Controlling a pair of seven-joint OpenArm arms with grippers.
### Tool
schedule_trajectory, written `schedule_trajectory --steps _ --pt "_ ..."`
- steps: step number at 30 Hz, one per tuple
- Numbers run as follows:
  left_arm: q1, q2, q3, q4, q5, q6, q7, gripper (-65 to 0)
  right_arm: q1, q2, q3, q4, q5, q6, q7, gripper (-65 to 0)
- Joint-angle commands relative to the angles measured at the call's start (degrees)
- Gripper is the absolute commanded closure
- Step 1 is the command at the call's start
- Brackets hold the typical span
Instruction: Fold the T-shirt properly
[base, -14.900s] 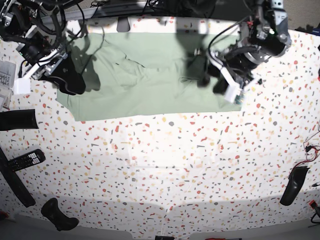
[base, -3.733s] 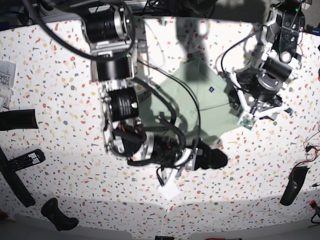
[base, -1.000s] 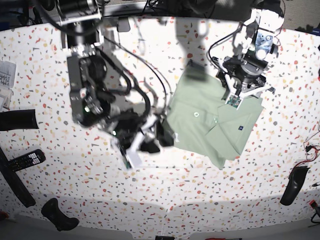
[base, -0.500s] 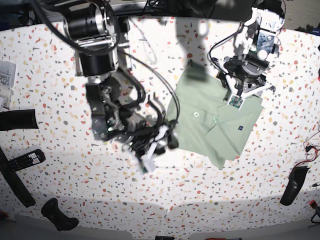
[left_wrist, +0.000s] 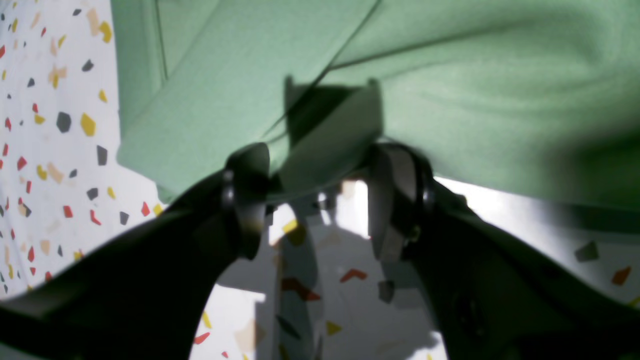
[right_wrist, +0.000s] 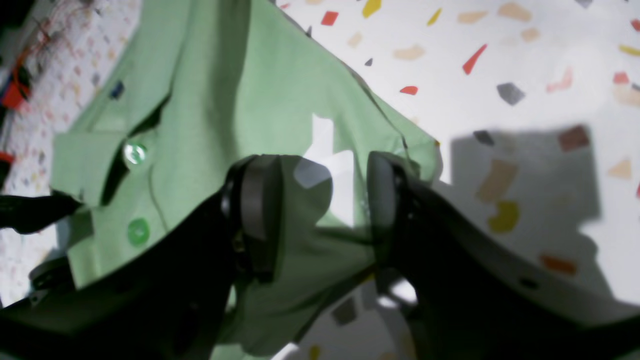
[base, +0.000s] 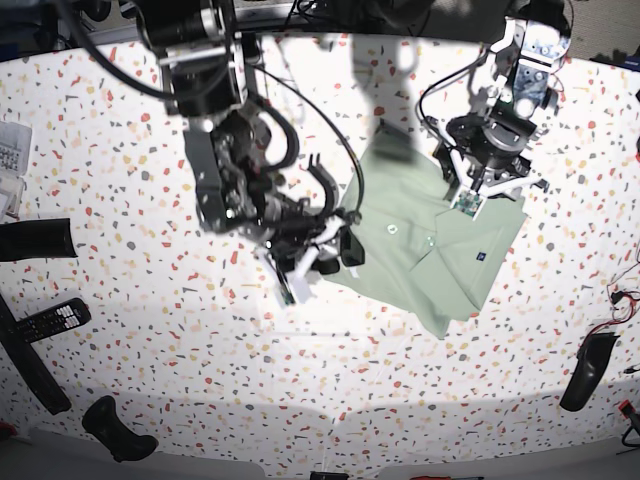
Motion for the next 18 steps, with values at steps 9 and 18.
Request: schedule_trajectory --steps 9,18 --pt "-0.50 -0.35 -0.26 0.59 0.35 0.22 -3.65 -29.6 -6.56 0.09 -0.13 5.55 4.07 0.34 -3.78 -27.4" --pt "-0.55 -0.35 -0.26 0.59 0.70 0.20 -9.49 -29.6 -11.02 0.15 -0.13 14.91 5.49 0.34 -8.31 -27.4"
